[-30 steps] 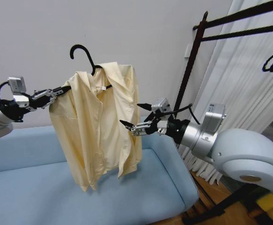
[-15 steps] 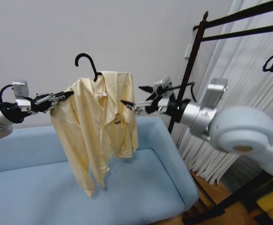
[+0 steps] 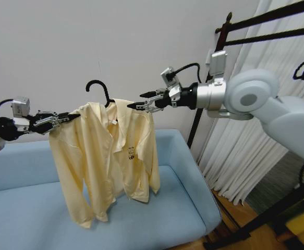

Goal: Pick up the clothes from the sofa and hang them on the clothes hanger.

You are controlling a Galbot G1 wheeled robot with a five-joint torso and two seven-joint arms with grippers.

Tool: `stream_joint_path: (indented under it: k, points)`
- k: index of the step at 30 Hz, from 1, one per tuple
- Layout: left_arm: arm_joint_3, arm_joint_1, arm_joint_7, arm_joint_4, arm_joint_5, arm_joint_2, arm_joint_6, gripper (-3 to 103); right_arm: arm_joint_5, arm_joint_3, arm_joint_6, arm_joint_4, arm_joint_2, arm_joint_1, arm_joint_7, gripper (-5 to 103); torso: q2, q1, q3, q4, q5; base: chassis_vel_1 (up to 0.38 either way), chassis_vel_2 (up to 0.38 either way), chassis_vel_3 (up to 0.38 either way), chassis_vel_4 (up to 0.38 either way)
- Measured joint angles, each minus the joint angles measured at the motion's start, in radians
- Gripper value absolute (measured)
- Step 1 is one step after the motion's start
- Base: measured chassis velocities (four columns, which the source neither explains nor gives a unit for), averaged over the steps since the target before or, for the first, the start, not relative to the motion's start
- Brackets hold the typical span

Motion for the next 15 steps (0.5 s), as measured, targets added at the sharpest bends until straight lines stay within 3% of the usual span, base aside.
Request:
stream_joint_path:
  k: [5, 9, 15]
  points:
    - [-0.005, 0.002, 0.025, -0.001, 0.025, 0.003, -0.001, 2, -0.006, -0.08, -0.011, -0.006, -0.002, 0.085, -0.013, 100, 0.0, 0.0, 0.0, -0.0003, 0.0001, 0.0, 0.0, 0.0, 0.0]
    - [-0.008, -0.001, 0.05, -0.004, 0.032, 0.011, -0.003, 2, -0.006, -0.222, -0.038, -0.024, -0.011, 0.241, -0.075, 100, 0.0, 0.0, 0.0, -0.0006, 0.0, 0.0, 0.0, 0.0, 0.0]
    - [-0.011, -0.003, 0.078, 0.002, 0.032, 0.021, -0.009, 2, -0.007, -0.299, -0.057, -0.03, -0.002, 0.3, -0.095, 100, 0.0, 0.0, 0.0, -0.0003, 0.0002, 0.0, 0.0, 0.0, 0.0]
